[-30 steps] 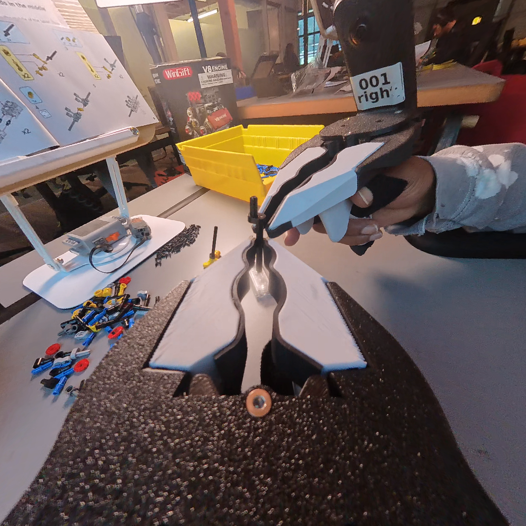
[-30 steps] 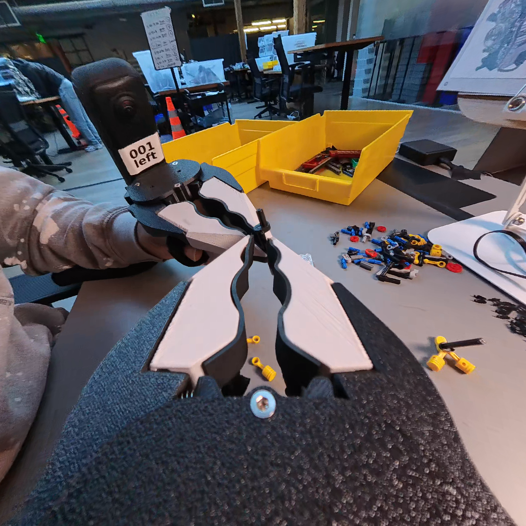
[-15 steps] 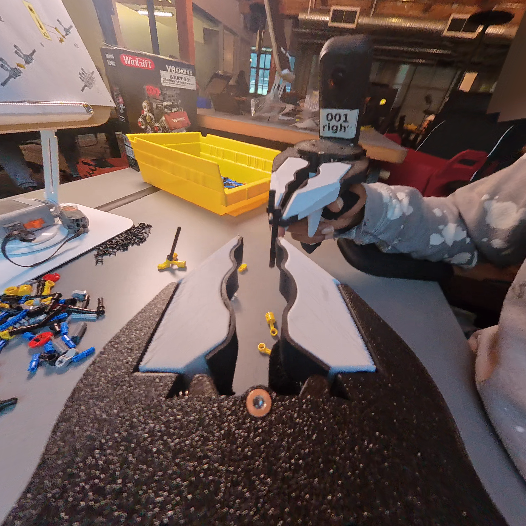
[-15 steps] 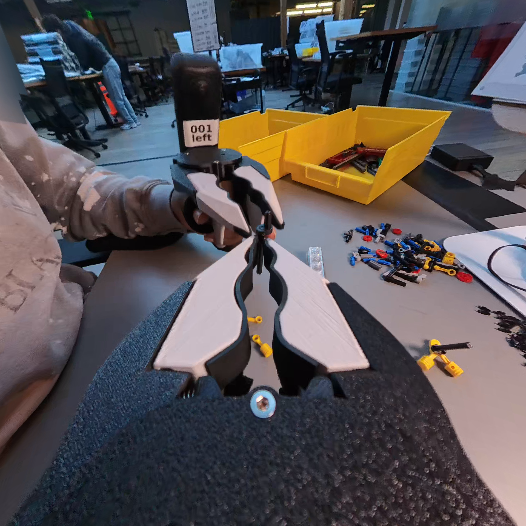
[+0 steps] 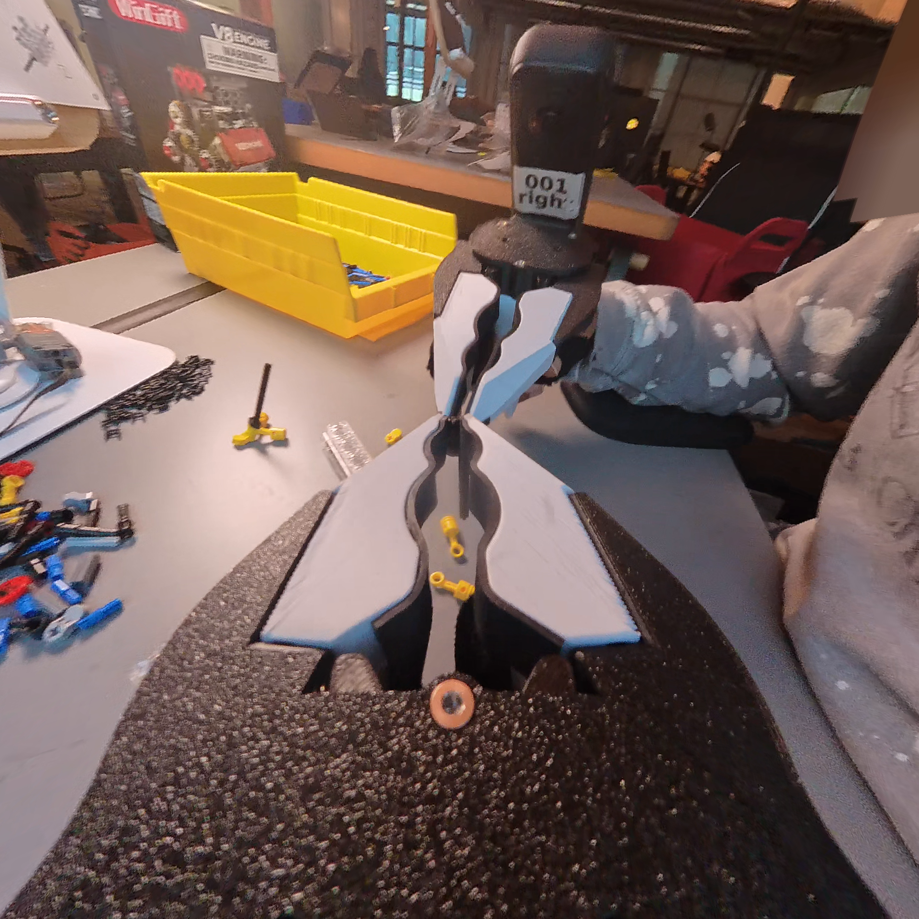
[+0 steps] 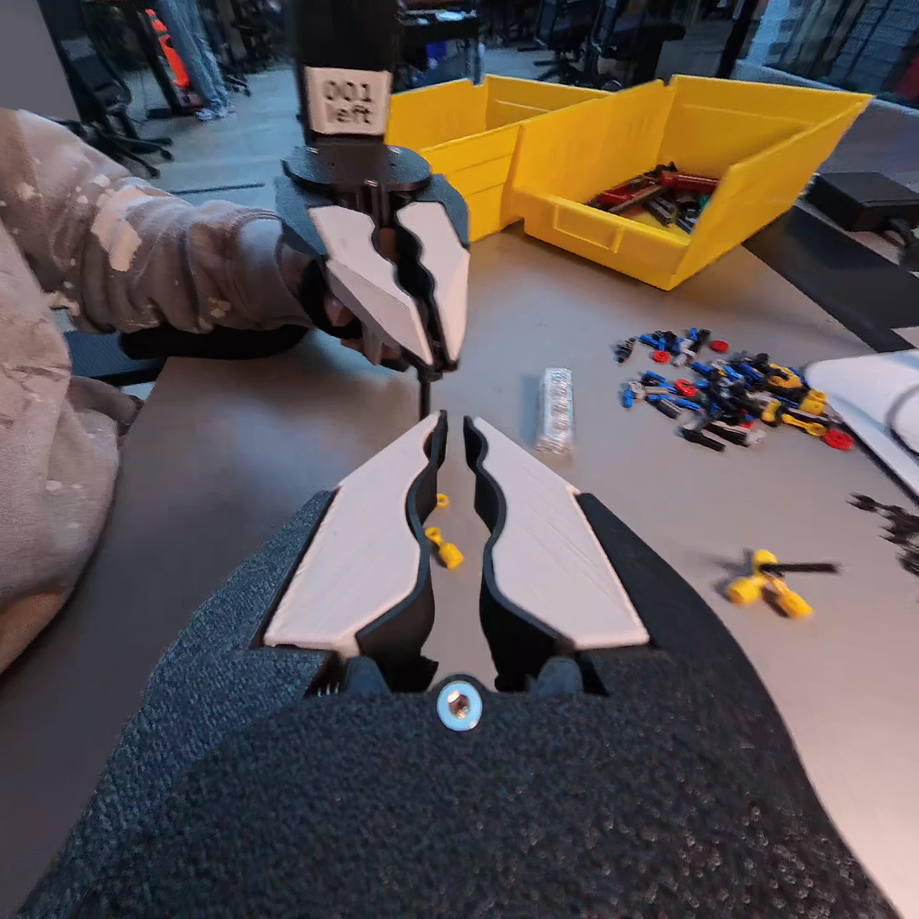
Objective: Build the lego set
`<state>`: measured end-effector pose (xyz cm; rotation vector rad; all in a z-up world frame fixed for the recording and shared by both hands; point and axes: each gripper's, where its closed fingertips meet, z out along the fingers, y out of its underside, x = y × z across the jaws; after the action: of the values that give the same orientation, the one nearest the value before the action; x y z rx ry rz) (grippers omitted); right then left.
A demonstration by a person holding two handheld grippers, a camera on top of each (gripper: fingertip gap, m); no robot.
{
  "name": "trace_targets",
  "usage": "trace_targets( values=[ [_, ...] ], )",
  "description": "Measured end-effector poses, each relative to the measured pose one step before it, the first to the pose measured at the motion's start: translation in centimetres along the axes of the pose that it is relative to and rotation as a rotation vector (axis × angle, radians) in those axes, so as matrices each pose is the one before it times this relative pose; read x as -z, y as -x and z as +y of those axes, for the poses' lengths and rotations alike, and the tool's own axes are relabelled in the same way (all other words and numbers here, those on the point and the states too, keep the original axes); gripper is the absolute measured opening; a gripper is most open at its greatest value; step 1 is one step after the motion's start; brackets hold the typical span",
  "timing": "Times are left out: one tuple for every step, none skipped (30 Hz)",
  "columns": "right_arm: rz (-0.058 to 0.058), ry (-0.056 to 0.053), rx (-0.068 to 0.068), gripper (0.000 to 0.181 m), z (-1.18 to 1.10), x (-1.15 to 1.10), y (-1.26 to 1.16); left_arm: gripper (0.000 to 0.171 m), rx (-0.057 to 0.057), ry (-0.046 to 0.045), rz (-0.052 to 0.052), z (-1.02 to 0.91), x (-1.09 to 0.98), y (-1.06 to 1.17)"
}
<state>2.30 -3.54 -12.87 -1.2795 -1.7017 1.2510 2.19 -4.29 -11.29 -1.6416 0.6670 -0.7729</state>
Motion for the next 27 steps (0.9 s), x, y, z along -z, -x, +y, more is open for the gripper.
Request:
trace_targets(
  values=[
    [0.0914,0.0284,-0.0085,0.015,0.438,0.585,-2.204,0.004,-0.019,0.02075,-0.0462,0.31,0.092,0.791],
    [0.1131,0.0349,-0.0223,0.021,0.484,0.558,-2.82,0.004,-0.0207,0.02388,-0.0374,0.359,0.069,0.646],
    [0.1165,0.0509,-0.0311,0.025,0.662,0.34,-3.058,0.004,-0.016,0.02091,-0.0289,0.322,0.02,0.512],
    [0.1016,0.0427,-0.0325,0.031,0.501,0.103,-2.751,0.004,-0.0083,0.01258,-0.0281,0.204,0.009,0.475],
    [0.0726,0.0367,-0.0351,0.032,0.404,-0.156,-2.113,0.004,-0.0032,0.00905,-0.0196,0.172,0.012,0.355],
    [0.0282,0.0338,-0.0317,0.034,0.36,-0.401,-1.149,0.004,0.0008,0.00869,-0.0123,0.167,0.011,0.259],
    [0.0064,0.0262,-0.0243,0.034,0.317,-0.573,-0.51,0.004,0.0008,0.00962,-0.0147,0.196,0.005,0.299],
    [0.0013,0.0259,-0.0106,0.034,0.38,-0.687,-0.199,0.004,-0.0027,0.01025,-0.0137,0.226,0.004,0.268],
    [-0.0036,0.028,0.0036,0.033,0.404,-0.71,0.042,0.004,-0.0024,0.01001,-0.0074,0.212,0.003,0.175],
    [0.0066,0.0266,0.0074,0.024,0.354,-0.606,-0.029,0.004,0.0018,0.00598,-0.0048,0.143,0.003,0.14],
    [0.0094,0.0226,0.012,0.01,0.276,-0.437,-0.058,0.004,0.0062,0.00245,-0.0036,0.073,0.017,0.129],
    [-0.0021,0.0106,0.0144,0.004,0.094,-0.253,0.093,0.004,0.0096,0.00345,-0.0013,0.072,0.016,0.108],
    [-0.0151,-0.0043,0.0138,0.004,-0.138,-0.036,0.261,0.004,0.0114,0.00626,-0.0022,0.129,-0.001,0.12],
    [-0.0076,-0.0031,0.0143,0.004,-0.043,0.064,0.112,0.004,0.0128,0.00911,-0.0036,0.18,-0.003,0.158],
    [-0.0002,-0.0213,0.0131,0.004,-0.219,0.197,0.0,0.004,0.0167,0.0106,-0.0031,0.224,-0.03,0.172],
    [-0.0235,-0.032,0.0095,0.004,-0.341,0.304,0.327,0.004,0.0215,0.0084,0.0016,0.197,-0.035,0.126],
    [-0.0316,-0.0419,-0.0019,0.004,-0.485,0.377,0.437,0.004,0.0247,0.00641,0.0065,0.177,-0.051,0.074],
    [-0.0232,-0.0469,-0.0138,0.004,-0.562,0.428,0.284,0.004,0.0241,0.00642,0.0061,0.143,-0.038,0.07],
    [-0.0338,-0.0471,-0.0138,0.004,-0.581,0.454,0.416,0.004,0.0202,0.00636,0.0013,0.142,-0.041,0.117],
    [-0.0391,-0.0465,-0.0173,0.004,-0.578,0.469,0.495,0.004,0.0182,0.01034,-0.0015,0.189,-0.031,0.147],
    [-0.028,-0.0419,-0.0296,0.004,-0.54,0.436,0.313,0.004,0.0146,0.00943,-0.0022,0.167,-0.015,0.141],
    [-0.0269,-0.0347,-0.0386,0.004,-0.442,0.379,0.257,0.004,0.0099,0.00218,-0.0079,0.044,0.018,0.19],
    [-0.0352,-0.0325,-0.0435,0.004,-0.404,0.334,0.346,0.004,0.0064,0.00566,-0.0045,0.082,0.022,0.119],
    [-0.036,-0.0394,-0.0427,0.004,-0.52,0.322,0.384,0.005,0.005,0.01429,0.0021,0.214,-0.027,0.031],
    [-0.042,-0.0427,-0.0476,0.004,-0.594,0.314,0.475,0.005,0.0029,0.01446,-0.0018,0.215,-0.043,0.062],
    [-0.0445,-0.0401,-0.0496,0.004,-0.602,0.279,0.542,0.005,-0.0008,0.00445,-0.0093,0.078,-0.012,0.129],
    [-0.0403,-0.0343,-0.0479,0.004,-0.514,0.218,0.504,0.005,-0.0039,0.00432,-0.0047,0.054,-0.017,0.028]
  ],
)
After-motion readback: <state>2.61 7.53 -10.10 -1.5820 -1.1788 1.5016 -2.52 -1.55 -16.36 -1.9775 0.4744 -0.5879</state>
